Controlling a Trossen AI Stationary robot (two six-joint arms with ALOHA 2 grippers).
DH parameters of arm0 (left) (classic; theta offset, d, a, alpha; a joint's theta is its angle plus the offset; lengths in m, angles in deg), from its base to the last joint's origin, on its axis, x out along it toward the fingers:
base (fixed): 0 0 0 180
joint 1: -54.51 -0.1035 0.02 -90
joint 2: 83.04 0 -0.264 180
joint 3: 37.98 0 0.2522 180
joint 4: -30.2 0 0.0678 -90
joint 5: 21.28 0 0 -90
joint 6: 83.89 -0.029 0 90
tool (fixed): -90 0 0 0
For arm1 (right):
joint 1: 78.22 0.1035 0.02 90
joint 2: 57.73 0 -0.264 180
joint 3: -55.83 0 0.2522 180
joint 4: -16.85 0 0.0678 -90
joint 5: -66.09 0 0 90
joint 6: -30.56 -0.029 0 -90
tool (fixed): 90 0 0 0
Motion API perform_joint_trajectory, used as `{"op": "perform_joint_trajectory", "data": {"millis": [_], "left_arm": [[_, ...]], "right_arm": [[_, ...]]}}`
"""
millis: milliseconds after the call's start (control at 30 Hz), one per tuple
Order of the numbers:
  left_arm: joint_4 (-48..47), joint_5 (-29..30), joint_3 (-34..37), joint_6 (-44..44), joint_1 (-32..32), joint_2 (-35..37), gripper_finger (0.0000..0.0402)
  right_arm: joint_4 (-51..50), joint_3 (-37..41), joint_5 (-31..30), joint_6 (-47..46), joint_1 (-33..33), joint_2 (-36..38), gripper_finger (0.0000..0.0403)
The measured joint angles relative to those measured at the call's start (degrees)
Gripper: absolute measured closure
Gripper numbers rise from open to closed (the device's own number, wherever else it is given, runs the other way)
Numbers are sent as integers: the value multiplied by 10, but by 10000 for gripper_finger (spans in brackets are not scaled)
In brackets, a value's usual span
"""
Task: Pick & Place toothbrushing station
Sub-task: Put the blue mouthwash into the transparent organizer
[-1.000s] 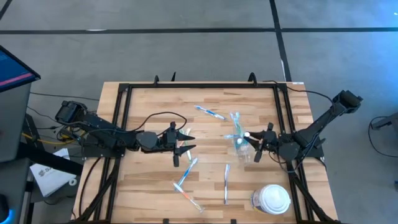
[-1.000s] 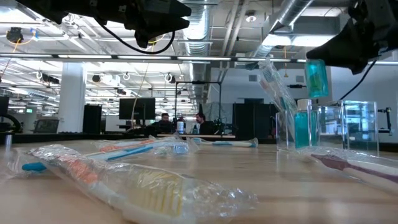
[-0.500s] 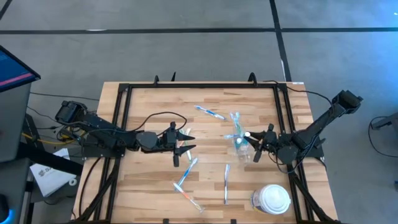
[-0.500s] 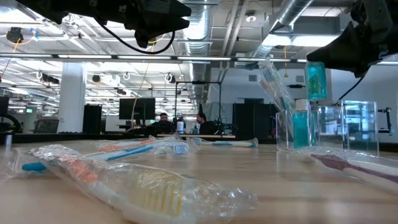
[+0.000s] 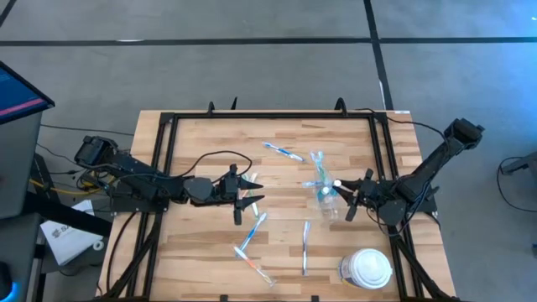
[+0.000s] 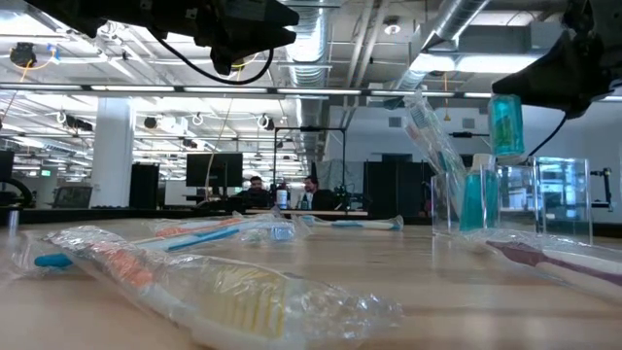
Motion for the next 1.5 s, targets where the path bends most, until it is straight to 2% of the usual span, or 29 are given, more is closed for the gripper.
{"op": "perform_joint_trajectory", "data": {"millis": [433,600,767,1000,1500], "left_arm": [[0,0,0,0,-2,0,259],[-1,0,0,0,-2,0,259],[-1,0,0,0,-2,0,259],[-1,0,0,0,-2,0,259],[-2,0,0,0,-2,0,259]], "right_arm": [[8,0,-25,5,11,0,322],[-35,0,-25,-51,11,-5,322],[-61,0,-28,-120,10,-39,322],[-55,-1,-24,-165,-6,-88,322],[-4,-1,16,-167,-51,-151,322]]}}
